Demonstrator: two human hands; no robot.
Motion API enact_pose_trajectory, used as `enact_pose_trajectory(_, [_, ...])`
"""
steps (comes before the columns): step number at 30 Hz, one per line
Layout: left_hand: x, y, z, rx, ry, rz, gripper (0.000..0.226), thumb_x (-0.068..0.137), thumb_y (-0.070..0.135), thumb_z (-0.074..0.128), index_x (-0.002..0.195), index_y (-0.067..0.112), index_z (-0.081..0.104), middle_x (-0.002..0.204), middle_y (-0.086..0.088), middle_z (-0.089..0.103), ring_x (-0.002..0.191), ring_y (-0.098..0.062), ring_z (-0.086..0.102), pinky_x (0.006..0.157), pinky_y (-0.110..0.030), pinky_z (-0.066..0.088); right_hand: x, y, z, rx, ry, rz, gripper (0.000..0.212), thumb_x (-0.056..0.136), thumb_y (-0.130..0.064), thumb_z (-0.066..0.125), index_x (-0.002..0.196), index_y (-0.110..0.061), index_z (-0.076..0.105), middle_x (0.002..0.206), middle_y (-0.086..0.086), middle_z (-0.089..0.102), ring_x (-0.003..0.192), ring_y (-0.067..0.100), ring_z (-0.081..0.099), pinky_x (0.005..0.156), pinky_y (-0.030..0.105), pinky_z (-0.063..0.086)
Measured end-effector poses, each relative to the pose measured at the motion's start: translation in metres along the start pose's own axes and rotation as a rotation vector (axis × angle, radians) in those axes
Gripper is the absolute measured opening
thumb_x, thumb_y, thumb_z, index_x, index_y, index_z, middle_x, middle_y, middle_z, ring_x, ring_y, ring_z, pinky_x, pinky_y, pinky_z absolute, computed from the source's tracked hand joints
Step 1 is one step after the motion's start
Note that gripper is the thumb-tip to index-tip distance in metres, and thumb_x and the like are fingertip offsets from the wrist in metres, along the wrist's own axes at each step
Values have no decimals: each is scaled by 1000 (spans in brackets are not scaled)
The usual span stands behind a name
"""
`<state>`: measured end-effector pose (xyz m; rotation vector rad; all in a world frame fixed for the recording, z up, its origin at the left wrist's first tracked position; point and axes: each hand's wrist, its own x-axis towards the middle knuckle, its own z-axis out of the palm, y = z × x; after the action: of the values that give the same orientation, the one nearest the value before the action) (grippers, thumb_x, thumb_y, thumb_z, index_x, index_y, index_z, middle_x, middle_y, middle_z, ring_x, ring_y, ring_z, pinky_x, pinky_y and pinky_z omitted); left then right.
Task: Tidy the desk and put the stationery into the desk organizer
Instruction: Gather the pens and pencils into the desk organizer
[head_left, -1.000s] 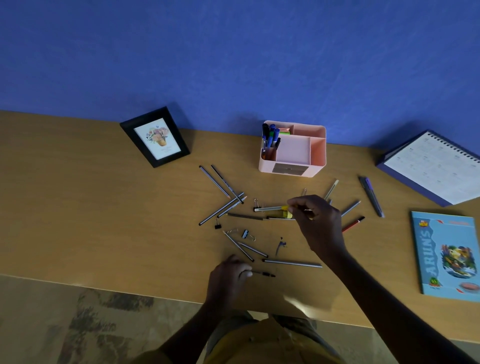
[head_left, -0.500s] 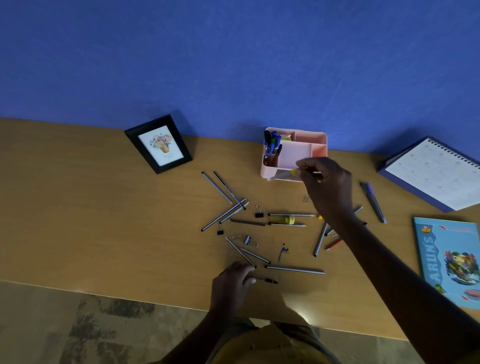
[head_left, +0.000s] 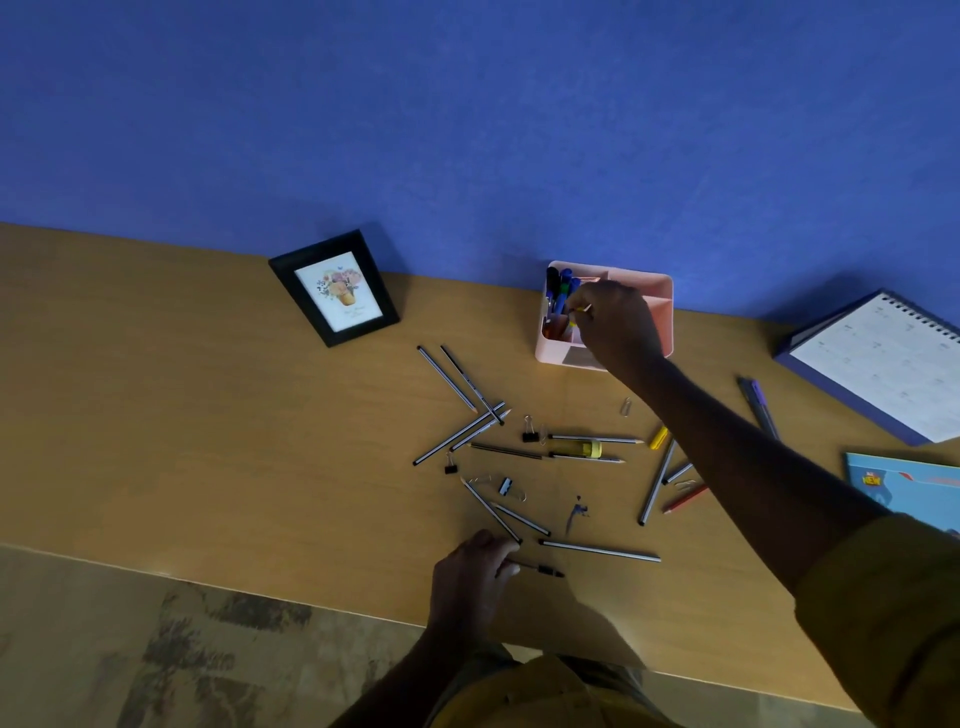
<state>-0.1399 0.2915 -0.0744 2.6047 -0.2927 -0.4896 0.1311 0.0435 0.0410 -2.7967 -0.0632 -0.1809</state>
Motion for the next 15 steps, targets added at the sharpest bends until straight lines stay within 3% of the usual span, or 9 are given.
enact_pose_trajectory(7, [4,-1,-2,15,-37,36,25,104,43,62,126,34,72,119,15,68,101,-1,65,77,-16,45,-1,0,6,73,-19,62,17,99,-12,74,115,-9,80,118,10,79,101,30,78,92,43,65])
enact_pose_trajectory(15, [11,2,-10,-19,-91,71,24,105,45,58,121,31,71,119,14,64,98,-2,63,76,-15,45,-2,10,2,69,35,45,25,96,-7,78,120,-11,77,123,8,78,104,29,78,91,47,66])
